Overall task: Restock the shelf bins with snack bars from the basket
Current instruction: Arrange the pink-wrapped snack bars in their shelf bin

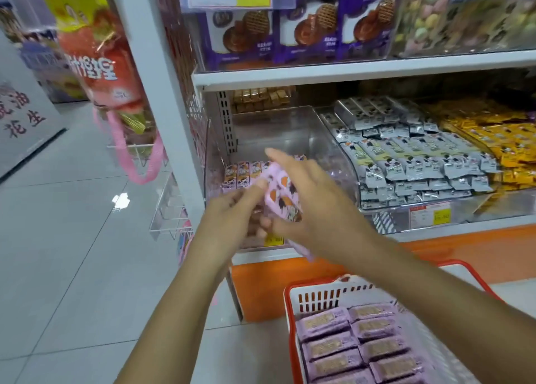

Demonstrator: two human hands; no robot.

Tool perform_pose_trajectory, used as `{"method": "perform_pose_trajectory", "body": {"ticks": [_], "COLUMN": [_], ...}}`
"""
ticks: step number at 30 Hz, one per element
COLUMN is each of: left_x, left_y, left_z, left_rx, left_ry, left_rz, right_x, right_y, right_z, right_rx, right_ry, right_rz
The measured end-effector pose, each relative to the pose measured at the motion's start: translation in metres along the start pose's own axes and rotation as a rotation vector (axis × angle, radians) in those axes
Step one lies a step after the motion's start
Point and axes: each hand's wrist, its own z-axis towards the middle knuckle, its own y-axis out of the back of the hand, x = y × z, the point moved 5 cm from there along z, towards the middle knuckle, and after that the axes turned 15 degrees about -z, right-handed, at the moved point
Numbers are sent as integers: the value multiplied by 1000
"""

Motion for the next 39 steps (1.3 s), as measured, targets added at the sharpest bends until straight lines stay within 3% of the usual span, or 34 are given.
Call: {"method": "perform_pose_trajectory", "body": {"ticks": [2, 5, 7, 9, 13, 18, 27, 31, 33, 35, 37, 39], "left_x": [-9, -15, -10, -5, -3, -2, -1, -4, -7, -3, 8, 33], "left_y": [15, 31, 35, 40, 42, 40, 34, 22, 15, 9, 1, -8], "left_z": [6, 8, 7, 8, 6, 6, 2, -8, -16, -22, -25, -26], "left_rx": [-98, -177, -183, -194, -164, -126, -69, -34, -16, 25, 106, 244], "left_ry": [-104, -293, -335, -322, -331, -340, -371, -463, -517, -531, -450, -297], "left_rz": [80, 452, 686, 737, 762, 821, 858, 824, 776, 776, 840, 1049], "right_x": [-6, -15, -16, -12, -6, -11, -30, -30, -28, -28, -31, -37], "right_y": [-1, -15, -31, -48, -85, -119, -110, -101, -87, -63, -38, -26], "right_z": [32, 83, 112, 132, 137, 120, 114, 100, 92, 77, 49, 10], "right_rx": [86, 203, 249, 298, 417, 551, 480, 482, 396, 179, -19, -59], "right_ry": [-74, -172, -235, -275, -303, -218, -244, -201, -190, -147, -85, -38], "right_rz": [115, 145, 178, 180, -4, -495, -619, -527, -392, -244, -136, -94]}}
